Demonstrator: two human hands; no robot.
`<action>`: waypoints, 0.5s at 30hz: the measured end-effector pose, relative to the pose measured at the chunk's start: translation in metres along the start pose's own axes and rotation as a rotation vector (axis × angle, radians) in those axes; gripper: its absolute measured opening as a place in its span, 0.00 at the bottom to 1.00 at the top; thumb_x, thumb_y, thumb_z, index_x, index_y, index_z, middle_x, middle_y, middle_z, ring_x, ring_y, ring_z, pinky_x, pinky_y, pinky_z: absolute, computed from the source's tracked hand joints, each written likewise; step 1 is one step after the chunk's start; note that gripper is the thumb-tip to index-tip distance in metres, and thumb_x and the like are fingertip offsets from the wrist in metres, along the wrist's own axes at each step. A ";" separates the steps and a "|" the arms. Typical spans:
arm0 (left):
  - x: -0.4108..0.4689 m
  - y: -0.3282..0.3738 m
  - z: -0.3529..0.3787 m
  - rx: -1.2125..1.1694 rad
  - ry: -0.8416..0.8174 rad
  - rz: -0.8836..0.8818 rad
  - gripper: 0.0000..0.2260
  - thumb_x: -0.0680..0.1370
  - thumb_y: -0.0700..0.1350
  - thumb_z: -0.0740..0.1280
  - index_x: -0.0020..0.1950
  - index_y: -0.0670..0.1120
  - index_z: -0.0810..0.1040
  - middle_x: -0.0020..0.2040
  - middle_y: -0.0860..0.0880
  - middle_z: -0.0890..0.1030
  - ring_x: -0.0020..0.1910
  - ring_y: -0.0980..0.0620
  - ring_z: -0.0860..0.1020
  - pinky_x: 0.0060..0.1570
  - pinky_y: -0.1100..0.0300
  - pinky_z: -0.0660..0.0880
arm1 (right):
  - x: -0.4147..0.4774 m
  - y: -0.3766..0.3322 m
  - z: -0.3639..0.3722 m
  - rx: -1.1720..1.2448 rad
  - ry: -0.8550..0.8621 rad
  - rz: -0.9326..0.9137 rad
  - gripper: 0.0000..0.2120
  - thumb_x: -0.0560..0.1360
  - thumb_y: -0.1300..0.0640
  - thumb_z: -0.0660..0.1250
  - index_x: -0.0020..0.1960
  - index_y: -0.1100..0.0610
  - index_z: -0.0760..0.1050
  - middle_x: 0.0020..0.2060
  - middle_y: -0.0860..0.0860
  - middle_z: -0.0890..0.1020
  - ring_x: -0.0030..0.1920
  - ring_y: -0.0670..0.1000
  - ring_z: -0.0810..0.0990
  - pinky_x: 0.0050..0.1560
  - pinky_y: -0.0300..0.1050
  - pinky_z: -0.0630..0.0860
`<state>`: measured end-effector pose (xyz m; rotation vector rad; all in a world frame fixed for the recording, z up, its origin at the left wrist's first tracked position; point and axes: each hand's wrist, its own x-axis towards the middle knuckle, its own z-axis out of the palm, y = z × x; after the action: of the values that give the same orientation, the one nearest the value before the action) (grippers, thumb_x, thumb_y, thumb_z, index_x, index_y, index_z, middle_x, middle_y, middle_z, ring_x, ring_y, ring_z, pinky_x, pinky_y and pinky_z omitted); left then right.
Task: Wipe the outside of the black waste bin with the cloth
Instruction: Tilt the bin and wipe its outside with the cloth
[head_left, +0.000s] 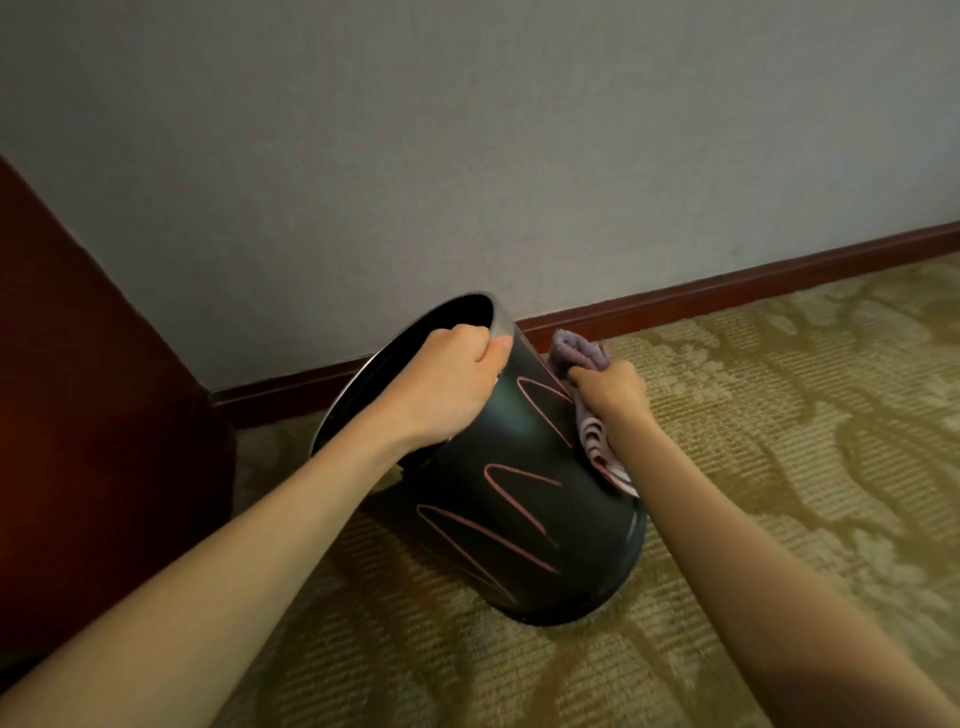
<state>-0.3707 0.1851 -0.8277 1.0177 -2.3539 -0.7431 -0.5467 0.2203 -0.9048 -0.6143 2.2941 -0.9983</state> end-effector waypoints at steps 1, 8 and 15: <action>0.001 0.000 -0.001 0.006 0.007 -0.005 0.21 0.80 0.50 0.56 0.27 0.47 0.61 0.25 0.52 0.66 0.23 0.56 0.65 0.23 0.63 0.61 | -0.003 0.001 0.001 0.019 0.019 -0.010 0.23 0.71 0.49 0.66 0.62 0.61 0.73 0.58 0.60 0.79 0.58 0.62 0.77 0.62 0.56 0.70; 0.016 -0.002 -0.009 0.087 0.033 -0.089 0.21 0.80 0.46 0.55 0.27 0.45 0.59 0.25 0.48 0.64 0.26 0.48 0.62 0.27 0.55 0.58 | -0.052 -0.007 0.010 0.052 0.309 -0.102 0.18 0.72 0.48 0.64 0.57 0.57 0.70 0.59 0.57 0.76 0.62 0.60 0.71 0.62 0.55 0.62; 0.020 -0.010 -0.012 0.143 0.055 -0.078 0.22 0.80 0.46 0.55 0.26 0.46 0.58 0.24 0.49 0.61 0.25 0.51 0.60 0.25 0.58 0.56 | -0.096 -0.005 0.032 0.056 0.462 -0.222 0.19 0.70 0.52 0.67 0.58 0.58 0.68 0.56 0.56 0.74 0.59 0.58 0.69 0.53 0.50 0.56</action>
<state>-0.3708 0.1605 -0.8206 1.1806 -2.3589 -0.5733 -0.4540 0.2590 -0.8896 -0.6825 2.6202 -1.4290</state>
